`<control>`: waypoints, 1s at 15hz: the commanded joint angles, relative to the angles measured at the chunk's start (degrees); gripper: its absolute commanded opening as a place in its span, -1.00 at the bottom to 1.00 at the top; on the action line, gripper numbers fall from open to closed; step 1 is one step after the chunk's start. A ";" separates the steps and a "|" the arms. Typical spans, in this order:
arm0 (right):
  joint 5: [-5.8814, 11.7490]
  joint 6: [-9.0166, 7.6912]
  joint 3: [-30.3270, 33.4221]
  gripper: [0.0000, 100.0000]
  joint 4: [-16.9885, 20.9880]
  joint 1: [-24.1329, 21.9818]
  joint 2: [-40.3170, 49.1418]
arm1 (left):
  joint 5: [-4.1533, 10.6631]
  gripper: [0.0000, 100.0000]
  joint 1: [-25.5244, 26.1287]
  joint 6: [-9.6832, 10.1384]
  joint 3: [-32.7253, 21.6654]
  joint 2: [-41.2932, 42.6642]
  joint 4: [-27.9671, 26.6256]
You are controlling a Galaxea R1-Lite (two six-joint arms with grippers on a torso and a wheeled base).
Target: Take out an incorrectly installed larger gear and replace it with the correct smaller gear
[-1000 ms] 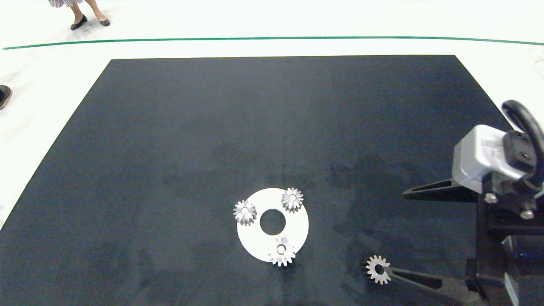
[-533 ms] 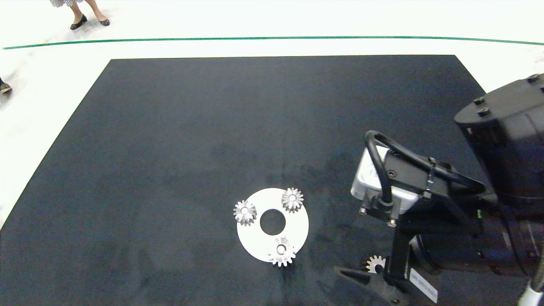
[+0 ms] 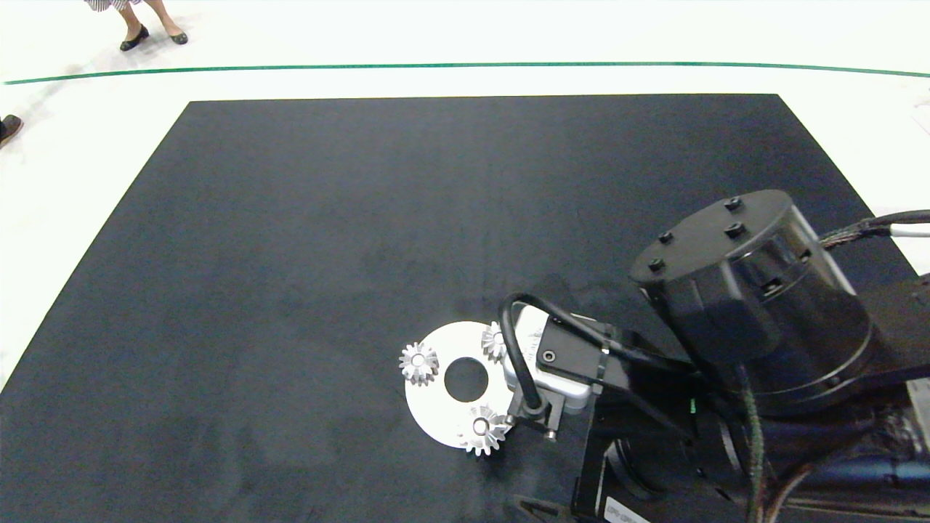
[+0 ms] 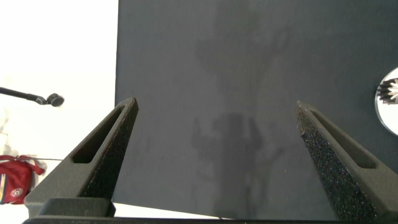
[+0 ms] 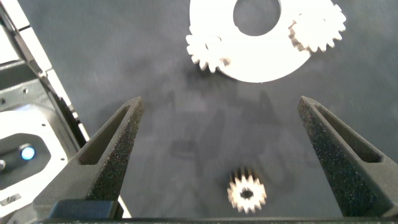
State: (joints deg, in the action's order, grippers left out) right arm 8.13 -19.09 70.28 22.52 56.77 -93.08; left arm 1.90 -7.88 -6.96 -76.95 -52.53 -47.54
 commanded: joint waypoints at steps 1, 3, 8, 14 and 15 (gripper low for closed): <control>0.13 -0.16 0.03 1.00 -2.56 0.18 -3.34 | 0.03 1.00 0.05 -0.07 0.04 0.32 -0.27; 1.10 -0.25 0.56 1.00 -2.74 0.36 -4.40 | 0.03 1.00 0.58 -0.07 0.04 0.32 -0.44; 1.27 -0.25 0.91 1.00 -2.83 0.80 -5.71 | 0.03 1.00 1.11 -0.16 0.04 0.50 -0.80; 1.45 -0.25 2.23 1.00 -2.92 0.62 -9.32 | 0.03 1.00 1.63 -0.25 0.13 0.76 -0.80; 1.54 -0.25 2.32 1.00 -2.92 0.45 -9.58 | 0.03 1.00 1.63 -0.25 0.13 0.76 -0.80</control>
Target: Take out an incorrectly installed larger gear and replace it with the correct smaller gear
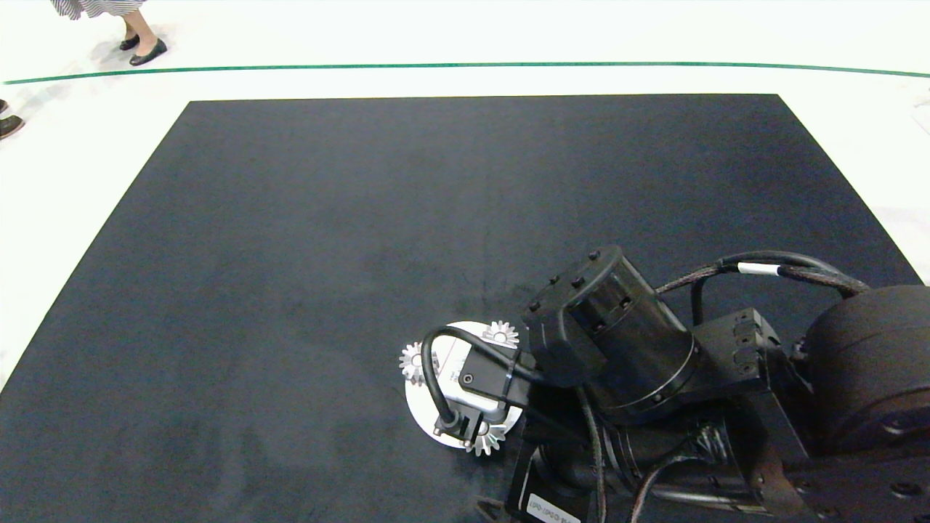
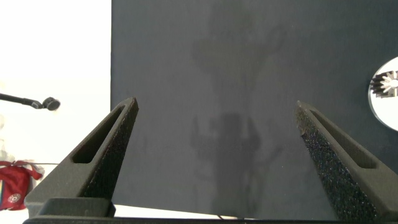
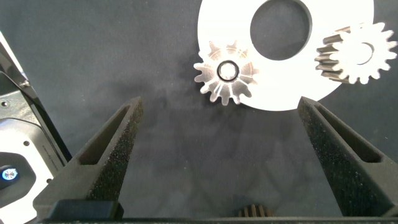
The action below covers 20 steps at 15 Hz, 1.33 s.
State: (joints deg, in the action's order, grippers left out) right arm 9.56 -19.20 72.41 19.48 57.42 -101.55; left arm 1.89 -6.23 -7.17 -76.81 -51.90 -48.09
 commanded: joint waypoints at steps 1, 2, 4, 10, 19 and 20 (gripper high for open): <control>0.11 -0.05 0.19 1.00 0.12 -0.29 -1.64 | 0.04 1.00 -0.01 -0.04 0.00 0.13 -0.25; 0.11 -0.14 0.10 1.00 0.12 -0.38 -2.25 | 0.13 1.00 -0.01 -0.04 0.00 0.22 -0.25; 1.08 -0.05 0.19 1.00 -0.58 -0.46 -3.57 | 0.04 1.00 -0.01 -0.13 0.00 0.22 -0.25; 2.66 -0.22 2.03 1.00 -1.99 -0.38 -5.42 | 0.04 1.00 -0.01 -0.13 0.00 0.22 -0.25; 3.98 -0.40 2.38 0.79 -1.99 -0.20 -6.29 | 0.04 1.00 0.78 -0.30 0.08 1.27 -0.25; 4.24 -0.49 2.56 0.73 -1.90 -0.11 -6.38 | 0.04 1.00 0.87 -0.48 0.08 1.53 -0.25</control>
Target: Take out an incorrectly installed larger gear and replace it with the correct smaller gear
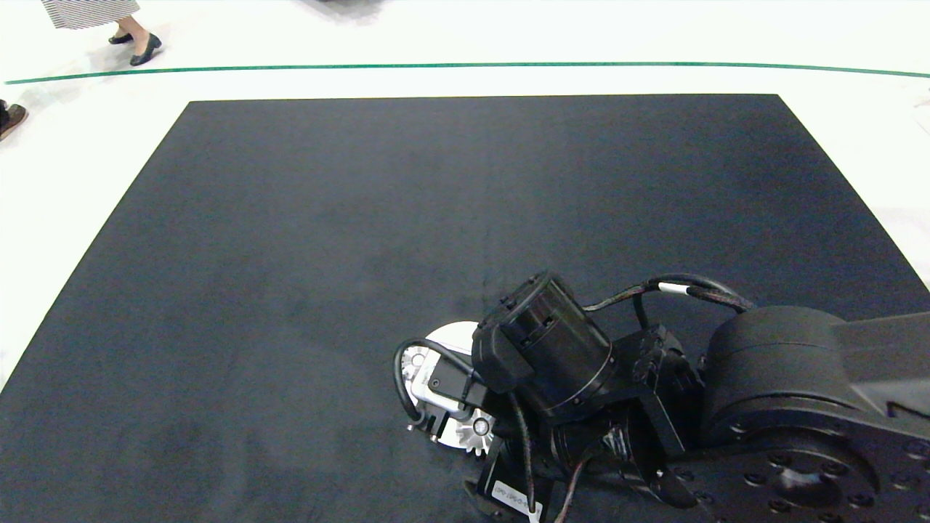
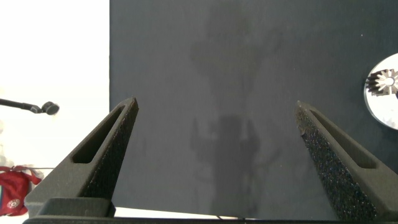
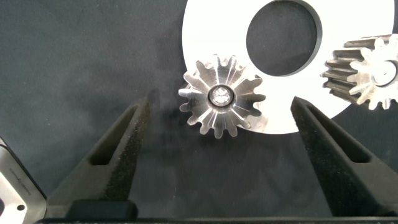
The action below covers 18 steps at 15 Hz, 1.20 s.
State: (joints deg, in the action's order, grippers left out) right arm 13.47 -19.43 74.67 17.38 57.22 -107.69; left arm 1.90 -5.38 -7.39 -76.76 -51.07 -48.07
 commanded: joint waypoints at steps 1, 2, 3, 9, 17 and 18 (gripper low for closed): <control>0.50 -0.34 0.39 0.70 0.19 0.08 -0.24 | 0.03 1.00 0.01 -0.35 0.04 0.71 -0.27; 0.86 -1.22 1.18 0.67 0.37 0.17 -0.24 | 0.03 1.00 0.01 -0.43 0.12 0.62 -0.27; 1.03 -2.01 1.62 0.61 0.46 0.17 -0.33 | 0.03 1.00 0.01 -0.43 0.21 0.71 -0.27; 2.79 -2.28 2.32 0.37 1.78 0.61 -1.12 | 0.03 1.00 0.01 -0.43 0.21 0.71 -0.27; 2.70 -1.84 2.15 0.07 1.16 0.61 -2.79 | 0.03 1.00 0.01 -0.87 0.30 1.32 -0.27; 2.70 -1.84 2.24 0.01 1.16 0.61 -3.05 | 0.03 1.00 0.01 -0.87 0.30 1.32 -0.27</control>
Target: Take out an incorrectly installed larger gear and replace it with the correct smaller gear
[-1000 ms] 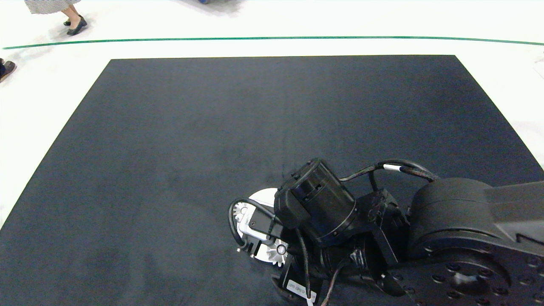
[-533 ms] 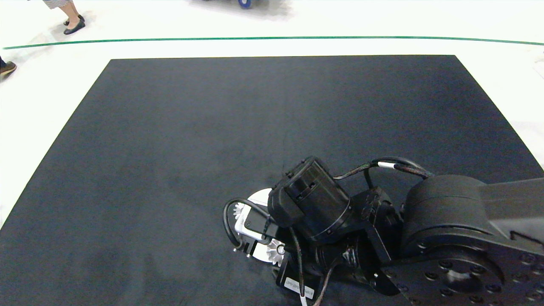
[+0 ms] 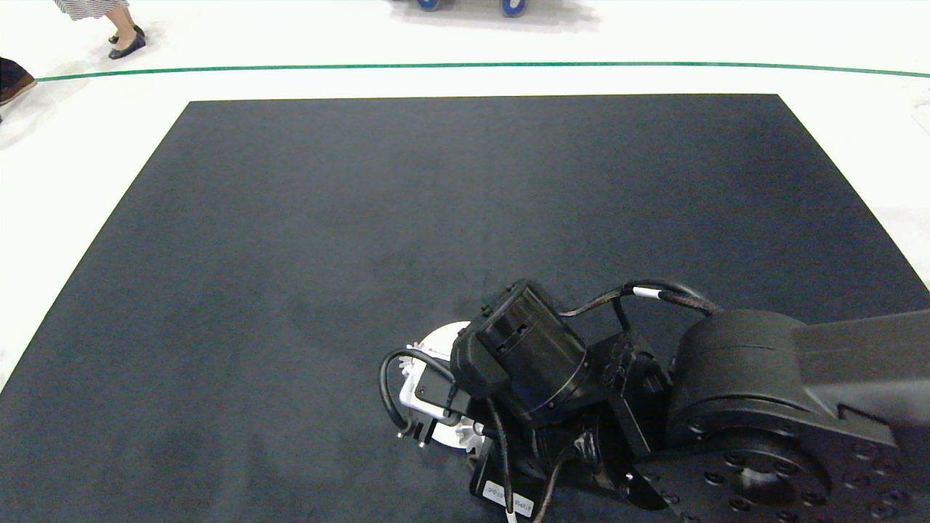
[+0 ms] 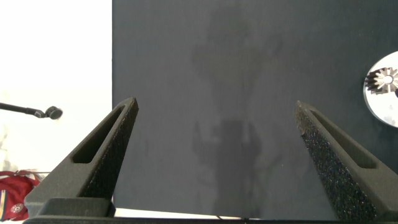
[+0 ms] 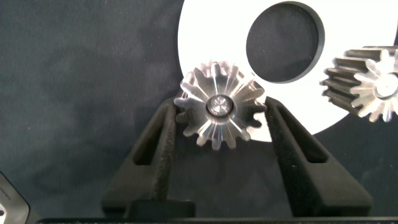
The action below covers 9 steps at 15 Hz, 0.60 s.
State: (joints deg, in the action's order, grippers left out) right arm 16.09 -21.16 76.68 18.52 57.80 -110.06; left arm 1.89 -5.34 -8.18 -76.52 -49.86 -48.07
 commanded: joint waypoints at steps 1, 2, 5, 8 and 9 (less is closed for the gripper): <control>-0.01 -0.11 0.23 -0.02 0.03 0.04 -0.69 | 0.04 1.00 -0.02 -0.17 0.06 0.11 -0.27; -0.18 -0.02 0.23 -0.05 -0.15 0.04 -0.77 | 0.04 1.00 -0.02 -0.17 0.06 0.11 -0.27; -0.27 -0.02 0.14 -0.17 -0.15 0.04 -0.69 | 0.04 1.00 0.07 -0.17 0.06 0.20 -0.27; -0.27 -0.02 -0.30 -0.29 -0.06 0.04 -0.51 | 0.04 1.00 0.86 -0.17 0.14 0.38 -0.27; -0.27 -0.02 -0.57 -0.35 -0.06 0.04 -0.42 | 0.04 1.00 0.86 -0.17 0.14 0.46 -0.27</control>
State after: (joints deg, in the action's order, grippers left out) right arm 15.76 -21.03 76.35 18.15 57.82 -110.58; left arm 1.90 -4.53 -8.29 -76.40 -49.49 -48.07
